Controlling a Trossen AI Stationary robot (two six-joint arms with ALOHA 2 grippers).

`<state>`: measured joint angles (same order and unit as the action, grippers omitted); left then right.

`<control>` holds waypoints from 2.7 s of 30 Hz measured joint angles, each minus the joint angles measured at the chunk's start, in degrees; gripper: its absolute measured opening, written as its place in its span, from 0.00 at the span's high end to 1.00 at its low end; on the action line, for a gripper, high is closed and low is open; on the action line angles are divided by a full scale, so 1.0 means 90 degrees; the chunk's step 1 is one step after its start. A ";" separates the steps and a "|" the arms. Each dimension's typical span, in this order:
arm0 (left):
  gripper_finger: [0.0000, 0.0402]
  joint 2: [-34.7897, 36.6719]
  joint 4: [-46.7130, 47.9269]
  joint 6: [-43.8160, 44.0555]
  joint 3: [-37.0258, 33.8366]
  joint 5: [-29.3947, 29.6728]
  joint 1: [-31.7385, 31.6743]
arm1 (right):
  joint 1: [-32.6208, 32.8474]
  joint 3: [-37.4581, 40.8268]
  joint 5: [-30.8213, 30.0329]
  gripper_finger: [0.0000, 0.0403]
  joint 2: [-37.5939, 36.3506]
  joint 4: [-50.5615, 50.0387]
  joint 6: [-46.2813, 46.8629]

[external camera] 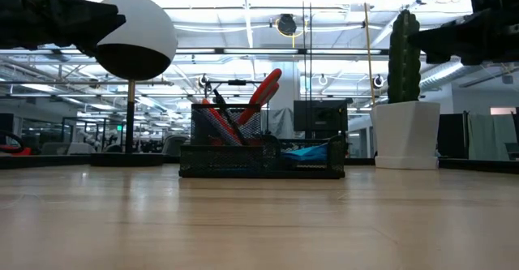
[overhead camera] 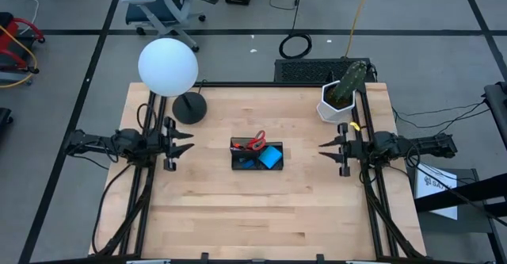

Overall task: Pick and place office supplies into organizer
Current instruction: Return to Home Position

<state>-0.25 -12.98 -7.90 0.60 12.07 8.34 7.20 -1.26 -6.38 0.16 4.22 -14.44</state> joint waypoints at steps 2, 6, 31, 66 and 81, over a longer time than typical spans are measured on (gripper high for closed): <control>0.64 0.0000 0.0070 -0.0009 0.0000 -0.0061 0.0000 | 0.0000 -0.0021 0.0223 0.77 0.0002 -0.0048 0.0005; 0.64 0.0000 0.0180 -0.0080 0.0000 -0.0378 0.0000 | -0.0003 -0.0021 0.0557 0.77 0.0000 -0.0112 0.0057; 0.64 0.0000 0.1259 -0.0029 0.0013 -0.0867 0.0002 | -0.0517 -0.0021 0.0753 0.77 0.0006 -0.0521 0.0625; 0.64 -0.0012 0.1363 -0.0089 0.0010 -0.1053 0.0000 | -0.0515 -0.0021 0.0521 0.77 0.0471 -0.0076 0.0481; 0.64 -0.0012 0.1363 -0.0089 0.0007 -0.1051 0.0000 | -0.0515 -0.0021 0.0524 0.77 0.0469 -0.0023 0.0481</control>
<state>-0.36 -0.71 -8.71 0.67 2.61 8.34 2.57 -1.45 -1.67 4.39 4.01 -10.11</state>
